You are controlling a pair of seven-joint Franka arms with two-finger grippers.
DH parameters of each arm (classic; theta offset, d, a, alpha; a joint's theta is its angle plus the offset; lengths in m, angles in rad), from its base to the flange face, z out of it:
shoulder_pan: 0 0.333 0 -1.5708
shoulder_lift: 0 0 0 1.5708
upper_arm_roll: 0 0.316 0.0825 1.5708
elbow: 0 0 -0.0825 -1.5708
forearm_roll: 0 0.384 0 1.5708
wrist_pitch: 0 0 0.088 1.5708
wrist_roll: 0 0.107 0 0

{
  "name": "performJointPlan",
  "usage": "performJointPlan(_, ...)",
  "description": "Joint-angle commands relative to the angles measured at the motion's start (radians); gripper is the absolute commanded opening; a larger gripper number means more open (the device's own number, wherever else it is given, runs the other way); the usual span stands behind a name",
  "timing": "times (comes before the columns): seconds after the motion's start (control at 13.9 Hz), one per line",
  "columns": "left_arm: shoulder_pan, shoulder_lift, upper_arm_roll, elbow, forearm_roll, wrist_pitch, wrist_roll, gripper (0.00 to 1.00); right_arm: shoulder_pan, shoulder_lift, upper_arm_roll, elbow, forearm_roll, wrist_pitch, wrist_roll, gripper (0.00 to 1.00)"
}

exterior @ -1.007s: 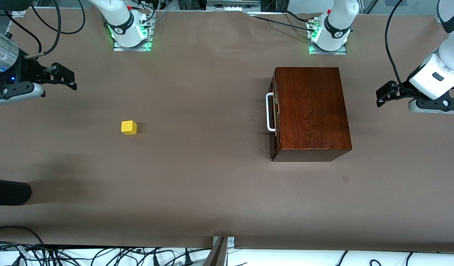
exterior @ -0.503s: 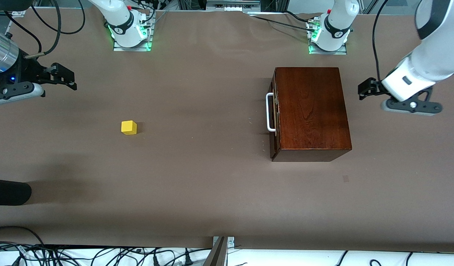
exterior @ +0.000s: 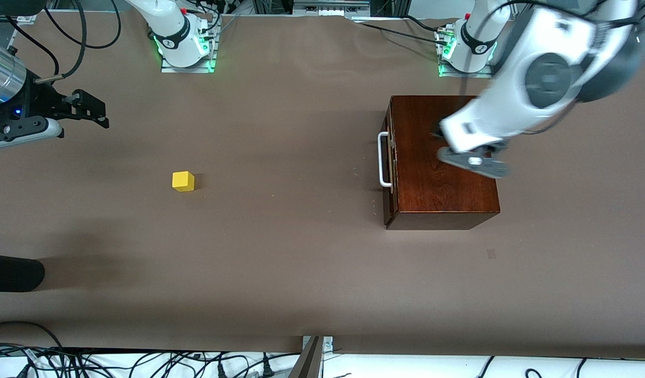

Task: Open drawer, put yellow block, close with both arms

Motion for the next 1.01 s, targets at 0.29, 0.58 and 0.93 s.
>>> performJointPlan(0.29,-0.236,0.192,0.007,0.092,0.11,0.085,-0.41,1.0,-0.011,0.003,0.009,0.012,-0.005,-0.007,-0.006,1.0)
performJointPlan(0.58,-0.275,0.254,0.007,0.043,0.129,0.229,-0.54,1.0,-0.011,0.003,0.009,0.01,-0.005,-0.007,-0.006,1.0)
performJointPlan(0.93,-0.27,0.274,0.009,-0.044,0.175,0.349,-0.551,1.0,-0.011,0.004,0.009,0.012,-0.005,-0.006,-0.006,1.0)
